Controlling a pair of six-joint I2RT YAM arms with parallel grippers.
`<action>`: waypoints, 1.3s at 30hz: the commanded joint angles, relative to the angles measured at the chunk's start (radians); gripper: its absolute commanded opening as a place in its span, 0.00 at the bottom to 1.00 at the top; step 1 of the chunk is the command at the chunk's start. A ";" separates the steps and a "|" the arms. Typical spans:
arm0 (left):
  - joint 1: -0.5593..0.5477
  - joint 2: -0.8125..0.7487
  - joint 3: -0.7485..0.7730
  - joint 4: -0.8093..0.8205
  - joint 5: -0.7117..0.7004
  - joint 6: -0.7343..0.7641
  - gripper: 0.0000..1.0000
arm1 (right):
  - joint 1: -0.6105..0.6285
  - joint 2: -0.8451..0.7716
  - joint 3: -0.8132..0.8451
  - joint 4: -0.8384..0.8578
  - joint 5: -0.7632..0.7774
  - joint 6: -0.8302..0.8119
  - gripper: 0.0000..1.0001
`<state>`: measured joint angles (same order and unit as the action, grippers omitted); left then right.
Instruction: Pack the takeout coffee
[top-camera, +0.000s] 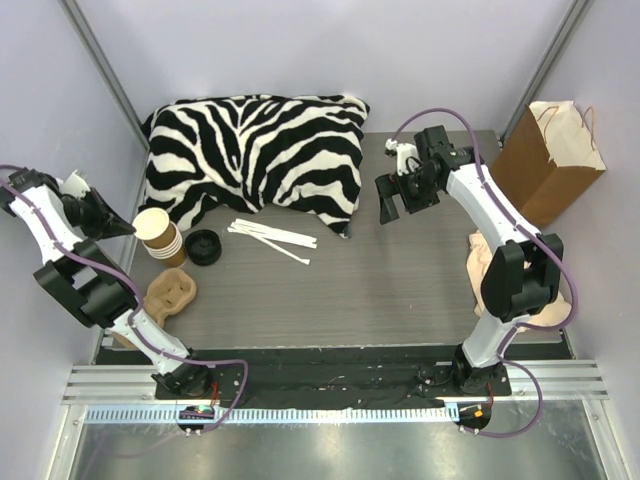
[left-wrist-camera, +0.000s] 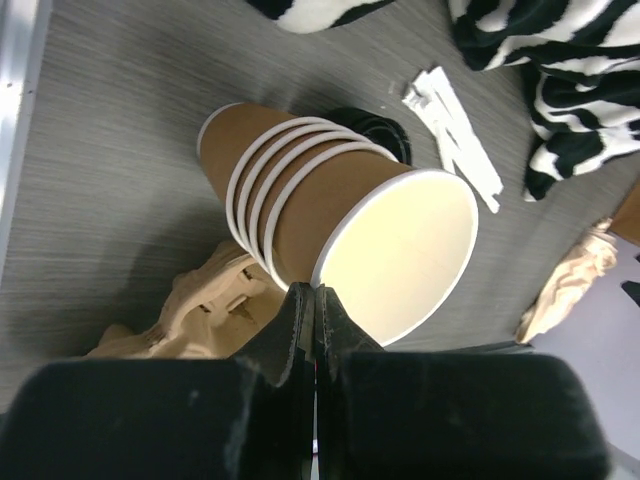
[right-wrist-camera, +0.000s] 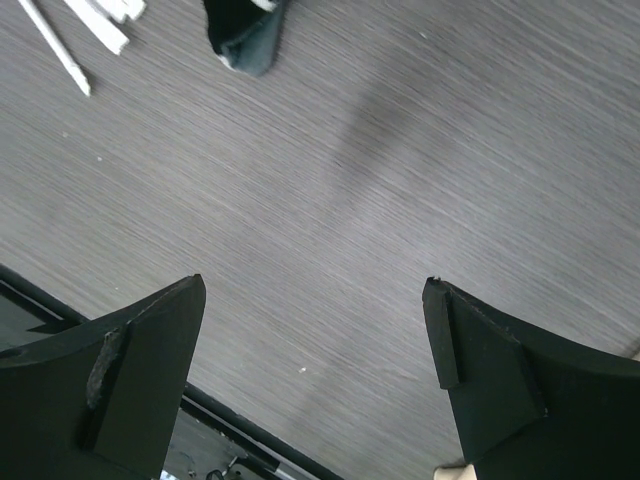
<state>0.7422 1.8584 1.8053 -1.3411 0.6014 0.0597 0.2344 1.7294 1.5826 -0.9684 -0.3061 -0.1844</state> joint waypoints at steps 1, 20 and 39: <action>0.025 0.024 0.031 -0.067 0.155 0.028 0.00 | 0.039 0.012 0.088 0.030 -0.074 0.002 1.00; -0.004 -0.070 0.394 -0.167 0.219 0.001 0.00 | 0.089 0.015 0.197 0.051 -0.166 0.045 1.00; -1.217 -0.162 -0.101 0.203 0.053 0.063 0.00 | 0.016 -0.205 -0.064 0.031 -0.053 0.031 1.00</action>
<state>-0.3561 1.6604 1.7279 -1.2533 0.6437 0.1387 0.2916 1.5974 1.5593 -0.9459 -0.3904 -0.1551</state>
